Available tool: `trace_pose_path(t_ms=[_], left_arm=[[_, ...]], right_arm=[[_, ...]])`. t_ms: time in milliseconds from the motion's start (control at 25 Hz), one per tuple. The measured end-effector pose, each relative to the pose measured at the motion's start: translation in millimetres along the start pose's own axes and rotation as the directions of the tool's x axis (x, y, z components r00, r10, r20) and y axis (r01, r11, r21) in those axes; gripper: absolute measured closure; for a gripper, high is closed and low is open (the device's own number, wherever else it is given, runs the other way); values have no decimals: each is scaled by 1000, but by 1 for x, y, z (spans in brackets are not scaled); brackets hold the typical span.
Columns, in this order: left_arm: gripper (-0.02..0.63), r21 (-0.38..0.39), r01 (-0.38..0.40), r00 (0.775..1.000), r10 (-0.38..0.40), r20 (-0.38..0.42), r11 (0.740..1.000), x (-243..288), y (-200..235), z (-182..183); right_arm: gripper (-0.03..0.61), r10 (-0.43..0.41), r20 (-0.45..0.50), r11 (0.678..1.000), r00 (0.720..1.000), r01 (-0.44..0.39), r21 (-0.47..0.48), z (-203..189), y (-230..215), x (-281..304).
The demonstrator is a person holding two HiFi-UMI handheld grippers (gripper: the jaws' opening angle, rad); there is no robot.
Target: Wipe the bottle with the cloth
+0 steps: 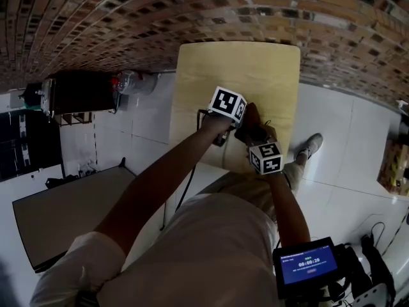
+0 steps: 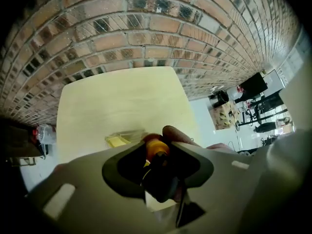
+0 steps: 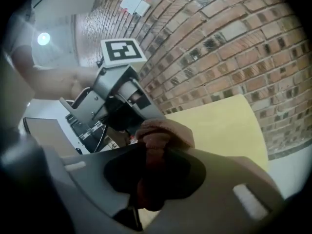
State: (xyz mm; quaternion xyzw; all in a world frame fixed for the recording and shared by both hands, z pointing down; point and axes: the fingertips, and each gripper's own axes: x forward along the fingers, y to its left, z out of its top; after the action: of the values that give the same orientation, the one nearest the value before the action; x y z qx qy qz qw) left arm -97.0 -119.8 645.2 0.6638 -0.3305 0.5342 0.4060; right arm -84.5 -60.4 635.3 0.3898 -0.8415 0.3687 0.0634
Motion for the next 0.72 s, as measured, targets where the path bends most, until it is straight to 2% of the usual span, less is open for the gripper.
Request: trace_pose_path(t_ms=[120, 320, 400, 520, 600, 720], left_arm=[[445, -10, -10, 1000, 10, 0, 1000, -5, -5, -2], [446, -1, -10, 1000, 10, -1, 1000, -8, -15, -4], [445, -10, 0, 1000, 0, -2, 1000, -9, -14, -5], [444, -24, 1, 1000, -1, 10, 1000, -4, -9, 0], [443, -58, 4, 1000, -3, 25, 998, -1, -7, 4], [440, -119, 31, 999, -28, 27, 992, -2, -7, 3]], right_arm=[[495, -8, -72, 999, 997, 11, 45, -12, -1, 14], [495, -33, -131, 991, 991, 49, 126, -31, -17, 14], [495, -68, -225, 978, 972, 110, 178, -55, -32, 21], [495, -84, -357, 934, 930, 198, 297, -84, -63, 41], [497, -102, -376, 912, 921, 237, 334, -82, -75, 44], [495, -185, -316, 894, 931, 293, 340, -68, -82, 18]])
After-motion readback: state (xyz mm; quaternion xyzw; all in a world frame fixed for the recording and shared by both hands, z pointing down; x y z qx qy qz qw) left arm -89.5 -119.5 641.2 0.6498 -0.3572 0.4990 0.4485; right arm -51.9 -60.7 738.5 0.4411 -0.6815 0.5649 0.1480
